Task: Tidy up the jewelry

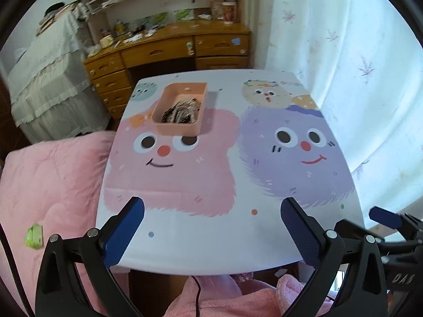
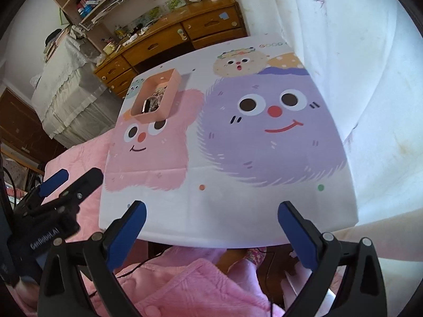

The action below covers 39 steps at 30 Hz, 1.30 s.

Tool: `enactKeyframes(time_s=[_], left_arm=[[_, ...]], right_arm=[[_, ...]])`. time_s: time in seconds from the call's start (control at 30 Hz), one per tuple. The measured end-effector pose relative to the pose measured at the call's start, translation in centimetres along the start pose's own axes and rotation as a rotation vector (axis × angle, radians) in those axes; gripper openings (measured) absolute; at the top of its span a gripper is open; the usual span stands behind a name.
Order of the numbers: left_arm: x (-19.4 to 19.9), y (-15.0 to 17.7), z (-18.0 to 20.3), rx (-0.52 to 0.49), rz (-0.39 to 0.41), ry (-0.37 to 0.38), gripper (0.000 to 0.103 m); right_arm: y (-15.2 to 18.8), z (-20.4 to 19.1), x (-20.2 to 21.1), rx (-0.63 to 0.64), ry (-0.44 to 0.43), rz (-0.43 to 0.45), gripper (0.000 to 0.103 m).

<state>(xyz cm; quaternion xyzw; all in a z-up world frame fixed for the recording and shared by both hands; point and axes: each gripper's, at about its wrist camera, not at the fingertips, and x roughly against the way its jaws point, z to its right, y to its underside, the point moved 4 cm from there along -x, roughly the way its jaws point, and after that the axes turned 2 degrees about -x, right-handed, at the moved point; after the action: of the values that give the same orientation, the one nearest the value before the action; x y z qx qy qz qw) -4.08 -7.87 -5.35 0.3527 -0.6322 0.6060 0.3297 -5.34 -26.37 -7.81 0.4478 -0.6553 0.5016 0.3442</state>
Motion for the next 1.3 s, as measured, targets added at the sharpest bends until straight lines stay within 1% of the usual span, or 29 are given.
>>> enactKeyframes(time_s=[0.07,0.17,0.27,0.37,0.5,0.67,1.3], left_arm=[[0.1,0.3,0.0,0.009,-0.002,-0.014,0.102],[0.6,0.4,-0.1,0.021,0.015,-0.034,0.102],[0.9,0.5,-0.5,0.048,0.021,-0.046,0.102],[0.8,0.6,-0.6,0.065,0.016,-0.034,0.102],[0.7,0.6,-0.6,0.067,0.018,-0.034,0.102],[0.6,0.5,-0.3,0.051,0.021,-0.035,0.102],[0.7,0.0,0.4,0.024,0.031,-0.035,0.102]], right_arm=[[0.2,-0.1,0.0,0.018,0.014,-0.003,0.100],[0.0,-0.1,1.0,0.035,0.033,0.046,0.103],[-0.3,-0.3,1.9,0.055,0.057,0.085,0.103],[-0.5,-0.7,2.3,0.085,0.065,0.106,0.103],[-0.6,-1.3,2.4,0.124,0.067,0.114,0.103],[-0.8,-1.5,2.6,0.141,0.071,0.124,0.103],[-1.0,-1.4,2.5,0.140,0.076,0.123,0.103]])
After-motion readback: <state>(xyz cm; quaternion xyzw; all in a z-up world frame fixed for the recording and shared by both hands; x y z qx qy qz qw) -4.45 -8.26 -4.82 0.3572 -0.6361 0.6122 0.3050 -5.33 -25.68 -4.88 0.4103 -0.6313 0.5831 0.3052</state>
